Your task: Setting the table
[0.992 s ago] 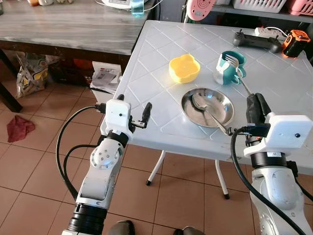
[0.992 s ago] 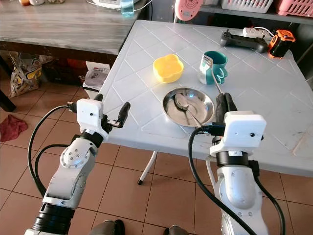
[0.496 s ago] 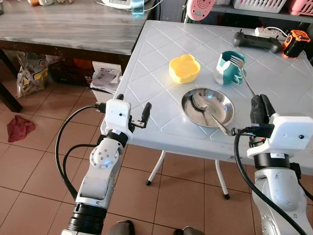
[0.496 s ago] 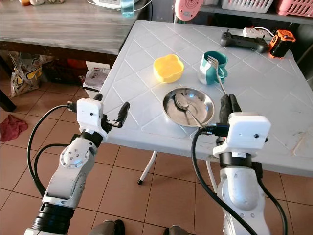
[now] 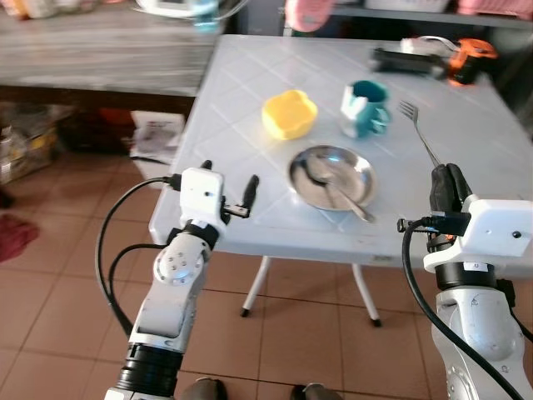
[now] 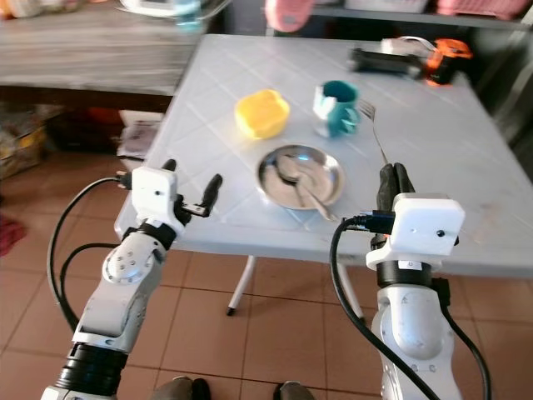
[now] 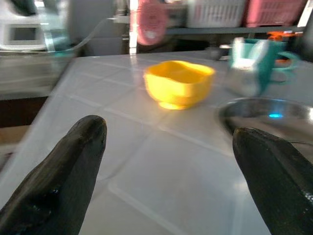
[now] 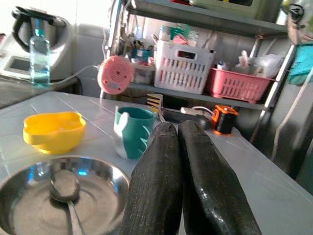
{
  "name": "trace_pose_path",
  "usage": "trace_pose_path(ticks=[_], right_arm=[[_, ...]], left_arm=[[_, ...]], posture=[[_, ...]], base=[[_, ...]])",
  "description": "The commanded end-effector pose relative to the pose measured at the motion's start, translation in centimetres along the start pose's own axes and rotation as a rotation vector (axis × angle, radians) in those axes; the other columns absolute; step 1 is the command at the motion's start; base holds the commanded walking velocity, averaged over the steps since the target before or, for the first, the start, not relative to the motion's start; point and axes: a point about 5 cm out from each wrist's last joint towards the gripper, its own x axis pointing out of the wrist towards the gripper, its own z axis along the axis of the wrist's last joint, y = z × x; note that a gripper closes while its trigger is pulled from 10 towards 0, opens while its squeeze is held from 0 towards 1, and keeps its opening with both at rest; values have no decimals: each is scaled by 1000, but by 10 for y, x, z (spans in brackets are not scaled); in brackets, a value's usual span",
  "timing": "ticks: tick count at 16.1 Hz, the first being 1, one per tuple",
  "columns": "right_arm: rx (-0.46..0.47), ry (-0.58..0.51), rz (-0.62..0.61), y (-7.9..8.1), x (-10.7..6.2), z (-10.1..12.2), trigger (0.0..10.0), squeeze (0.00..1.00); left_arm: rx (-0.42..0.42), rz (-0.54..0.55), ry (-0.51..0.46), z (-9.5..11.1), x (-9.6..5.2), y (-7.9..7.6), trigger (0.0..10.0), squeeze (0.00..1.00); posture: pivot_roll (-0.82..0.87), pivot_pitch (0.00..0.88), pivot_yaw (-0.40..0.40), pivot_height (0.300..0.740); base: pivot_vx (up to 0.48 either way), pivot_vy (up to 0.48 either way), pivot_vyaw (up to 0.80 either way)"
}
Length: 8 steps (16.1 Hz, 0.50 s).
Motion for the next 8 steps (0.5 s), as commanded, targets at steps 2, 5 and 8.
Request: trace_pose_path(ticks=[2,5,8], right_arm=[[-5,9,-3,-3,-1,-1,10000,0],[-6,11,3,-2,-3,-1,10000,0],[0,13,8,-1,-3,-2,10000,0]], left_arm=[[-11,-5,22,-4,0,1,10000,0],[-17,-18,29,-6,-2,-1,10000,0],[-21,-18,38,-7,-2,-1,10000,0]], posture=[[2,139,-18,714],[3,142,-19,714],[3,143,-19,714]], base=[[0,0,0],[0,0,0],[0,0,0]])
